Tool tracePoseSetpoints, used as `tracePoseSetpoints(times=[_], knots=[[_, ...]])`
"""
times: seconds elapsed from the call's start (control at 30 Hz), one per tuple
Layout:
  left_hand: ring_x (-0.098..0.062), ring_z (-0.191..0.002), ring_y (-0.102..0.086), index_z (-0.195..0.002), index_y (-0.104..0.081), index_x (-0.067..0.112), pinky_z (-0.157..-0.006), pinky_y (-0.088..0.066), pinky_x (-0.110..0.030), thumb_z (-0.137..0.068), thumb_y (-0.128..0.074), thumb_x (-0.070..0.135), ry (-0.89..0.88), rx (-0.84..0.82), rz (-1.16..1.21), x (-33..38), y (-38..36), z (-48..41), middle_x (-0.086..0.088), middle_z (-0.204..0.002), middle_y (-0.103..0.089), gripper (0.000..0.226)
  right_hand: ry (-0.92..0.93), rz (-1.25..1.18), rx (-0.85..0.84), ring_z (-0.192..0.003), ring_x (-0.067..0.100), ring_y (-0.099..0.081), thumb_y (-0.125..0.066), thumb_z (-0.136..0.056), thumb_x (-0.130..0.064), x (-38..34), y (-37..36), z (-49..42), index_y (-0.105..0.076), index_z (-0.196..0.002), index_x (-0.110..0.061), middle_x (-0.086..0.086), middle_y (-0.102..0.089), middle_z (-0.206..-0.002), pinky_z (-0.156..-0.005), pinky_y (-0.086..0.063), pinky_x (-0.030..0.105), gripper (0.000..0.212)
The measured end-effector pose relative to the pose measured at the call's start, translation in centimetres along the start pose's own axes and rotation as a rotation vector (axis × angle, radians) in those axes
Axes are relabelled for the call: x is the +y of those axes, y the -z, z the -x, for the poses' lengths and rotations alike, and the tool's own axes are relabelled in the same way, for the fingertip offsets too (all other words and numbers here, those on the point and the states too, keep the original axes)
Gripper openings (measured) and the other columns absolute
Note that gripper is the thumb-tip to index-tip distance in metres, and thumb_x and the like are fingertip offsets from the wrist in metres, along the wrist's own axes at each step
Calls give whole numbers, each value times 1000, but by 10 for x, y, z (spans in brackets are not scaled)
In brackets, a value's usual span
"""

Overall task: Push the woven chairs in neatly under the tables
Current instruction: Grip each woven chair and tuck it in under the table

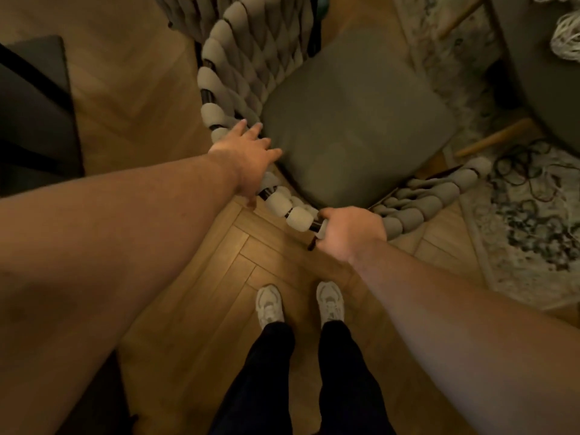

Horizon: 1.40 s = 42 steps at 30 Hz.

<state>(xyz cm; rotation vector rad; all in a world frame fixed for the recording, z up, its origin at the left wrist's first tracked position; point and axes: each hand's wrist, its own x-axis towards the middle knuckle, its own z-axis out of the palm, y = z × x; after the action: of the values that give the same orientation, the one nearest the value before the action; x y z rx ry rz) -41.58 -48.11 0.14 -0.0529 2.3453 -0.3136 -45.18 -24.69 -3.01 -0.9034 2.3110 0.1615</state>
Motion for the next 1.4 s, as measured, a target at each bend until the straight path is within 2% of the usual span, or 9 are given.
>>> tracePoseSetpoints(times=[0.07, 0.13, 0.17, 0.23, 0.33, 0.53, 0.93, 1.17, 1.4], knots=[[-30, -158, -28, -161, -39, 35, -131, -6, -57, -84, -80, 57, -27, -48, -38, 5, 1, -9, -4, -163, -44, 90, 3, -4, 2, -90, 23, -60, -70, -93, -52, 4, -1, -1, -67, -122, -37, -6, -62, -94, -74, -45, 38, 32], [-25, -131, -58, -135, -63, 38, -125, -32, -52, -90, -72, 43, -44, -33, -28, 5, -3, -8, 2, -129, -67, 46, 17, -19, 1, -94, 25, -65, -69, -94, -48, 3, -4, -2, -66, -120, -36, -6, -59, -92, -75, -43, 39, 29], [-22, -116, -64, -124, -68, 38, -115, -45, -48, -90, -71, 40, -38, -16, -9, 4, -3, -7, 5, -113, -69, 34, 22, -23, 0, -96, 26, -66, -68, -94, -46, 4, -3, -3, -67, -120, -35, -6, -57, -90, -76, -43, 39, 28], [-19, -100, -65, -113, -69, 39, -98, -55, -42, -89, -72, 41, -31, -7, 16, 4, 0, -2, 8, -97, -66, 25, 33, -23, 5, -91, 27, -63, -66, -94, -44, 6, -3, -3, -67, -120, -34, -5, -56, -89, -76, -43, 39, 27], [-18, -93, -63, -110, -69, 39, -88, -54, -37, -90, -70, 39, -39, -17, 30, 8, 0, 1, 10, -90, -62, 20, 53, -14, 1, -83, 24, -55, -65, -97, -41, 9, -5, 1, -67, -122, -34, -5, -58, -91, -75, -47, 38, 27], [-17, -88, -58, -105, -66, 37, -85, -51, -36, -91, -68, 39, -51, 8, 46, 31, -12, 22, 11, -83, -54, 13, 102, 30, -39, -83, 22, -55, -66, -98, -40, 21, -15, 17, -64, -131, -36, -6, -58, -91, -74, -51, 37, 34], [-22, -98, -65, -109, -67, 34, -89, -50, -40, -95, -60, 38, 32, -52, 202, 104, -47, 91, 6, -90, -55, 15, 273, 148, -74, -99, 28, -66, -63, -100, -41, 47, -52, 71, -61, -129, -34, 0, -69, -112, -80, -57, 42, 30], [-20, -89, -61, -105, -65, 33, -93, -53, -43, -96, -60, 38, 116, -88, 309, 140, -82, 132, 6, -85, -54, 12, 385, 260, -92, -105, 26, -67, -60, -101, -35, 46, -72, 94, -62, -129, -34, -2, -70, -116, -76, -50, 38, 28], [-19, -83, -58, -102, -65, 31, -82, -51, -39, -97, -61, 35, 224, -79, 445, 164, -123, 179, 6, -81, -52, 8, 458, 355, -96, -92, 23, -66, -58, -98, -37, 22, -83, 110, -64, -116, -36, -7, -67, -98, -69, -50, 35, 19]])
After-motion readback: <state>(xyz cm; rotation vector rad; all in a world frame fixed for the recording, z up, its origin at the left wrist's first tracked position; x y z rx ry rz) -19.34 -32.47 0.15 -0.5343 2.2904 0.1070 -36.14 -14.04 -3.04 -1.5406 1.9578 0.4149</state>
